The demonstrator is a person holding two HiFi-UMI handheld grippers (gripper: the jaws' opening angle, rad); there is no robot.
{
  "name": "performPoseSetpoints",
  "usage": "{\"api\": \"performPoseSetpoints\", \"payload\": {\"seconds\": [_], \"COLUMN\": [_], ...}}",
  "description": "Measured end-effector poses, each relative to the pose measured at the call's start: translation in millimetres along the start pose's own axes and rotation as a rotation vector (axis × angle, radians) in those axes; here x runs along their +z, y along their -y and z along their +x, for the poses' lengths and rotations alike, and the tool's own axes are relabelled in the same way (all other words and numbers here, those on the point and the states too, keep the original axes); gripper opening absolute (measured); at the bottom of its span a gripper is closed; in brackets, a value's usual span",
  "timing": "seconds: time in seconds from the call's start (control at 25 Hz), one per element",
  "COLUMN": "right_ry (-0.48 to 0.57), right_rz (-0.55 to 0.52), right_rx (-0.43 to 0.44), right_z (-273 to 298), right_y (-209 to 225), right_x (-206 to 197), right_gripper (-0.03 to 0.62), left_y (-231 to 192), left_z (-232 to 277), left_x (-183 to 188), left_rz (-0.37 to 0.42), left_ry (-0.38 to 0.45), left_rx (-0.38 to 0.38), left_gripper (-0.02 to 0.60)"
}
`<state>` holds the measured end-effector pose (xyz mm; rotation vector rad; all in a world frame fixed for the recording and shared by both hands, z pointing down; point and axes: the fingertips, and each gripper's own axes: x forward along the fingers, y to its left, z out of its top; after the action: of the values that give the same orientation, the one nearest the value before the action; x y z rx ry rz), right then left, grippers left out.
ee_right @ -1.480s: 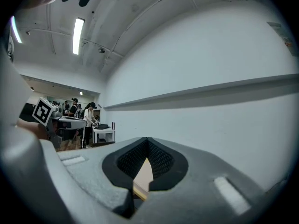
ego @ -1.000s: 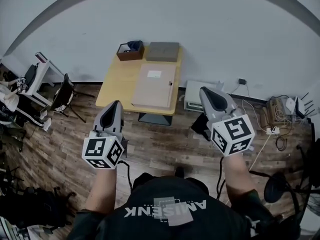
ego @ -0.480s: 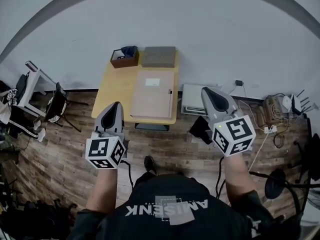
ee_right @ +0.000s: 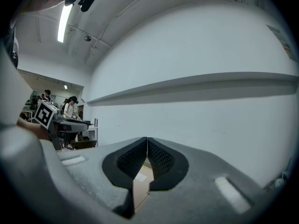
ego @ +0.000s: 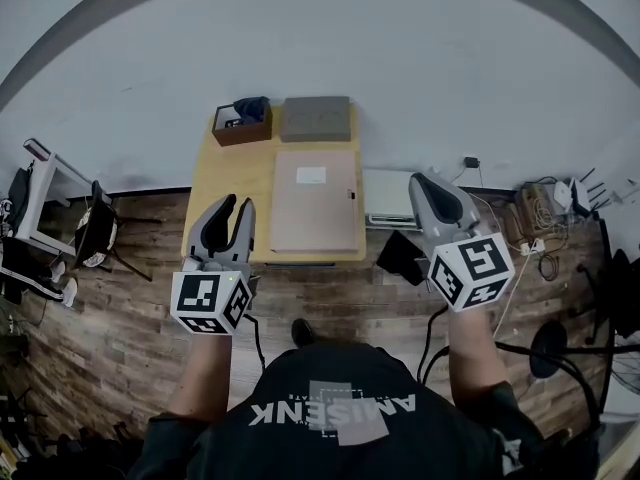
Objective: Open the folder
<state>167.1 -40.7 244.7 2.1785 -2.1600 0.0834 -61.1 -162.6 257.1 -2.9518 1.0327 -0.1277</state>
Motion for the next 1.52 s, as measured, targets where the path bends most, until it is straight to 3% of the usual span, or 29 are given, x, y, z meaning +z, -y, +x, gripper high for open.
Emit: {"api": "performPoseSetpoints", "payload": {"seconds": [0.4,0.56,0.72,0.92,1.12,1.36,1.52], "right_ry": [-0.032,-0.034,-0.061,-0.074,-0.149,-0.252,-0.328], "right_rz": [-0.001,0.011,0.021,0.092,0.200,0.235,0.275], "right_rx": [-0.110,-0.145,-0.159,-0.128,-0.087,-0.005,0.060], "right_z": [33.1,41.6,46.5,49.2,56.6,71.0,84.3], "right_y": [-12.0,-14.2,-13.7,6.3,39.0,62.7,69.7], "right_x": [-3.5,-3.0,-11.4,-28.7,-63.3,-112.0,-145.8], "right_gripper": [0.036,0.094,0.195,0.259,0.302,0.308,0.308], "left_y": [-43.2,-57.1,-62.0,-51.3,-34.3,-12.0,1.8], "left_z": [31.5,41.8,51.8,60.0,66.2,73.2,71.9], "left_x": [-13.4,-19.9,-28.8,-43.3,-69.0,-113.3,-154.8], "left_rz": [-0.017,-0.011,-0.015,-0.007,0.020,0.053,0.067], "left_ry": [-0.006,-0.021,-0.030,-0.067,-0.164,-0.240,-0.334], "left_rx": [-0.118,-0.155,-0.195,-0.198,-0.156,-0.130,-0.123], "left_gripper": [0.163,0.190,0.224,0.247,0.252,0.252,0.252]}}
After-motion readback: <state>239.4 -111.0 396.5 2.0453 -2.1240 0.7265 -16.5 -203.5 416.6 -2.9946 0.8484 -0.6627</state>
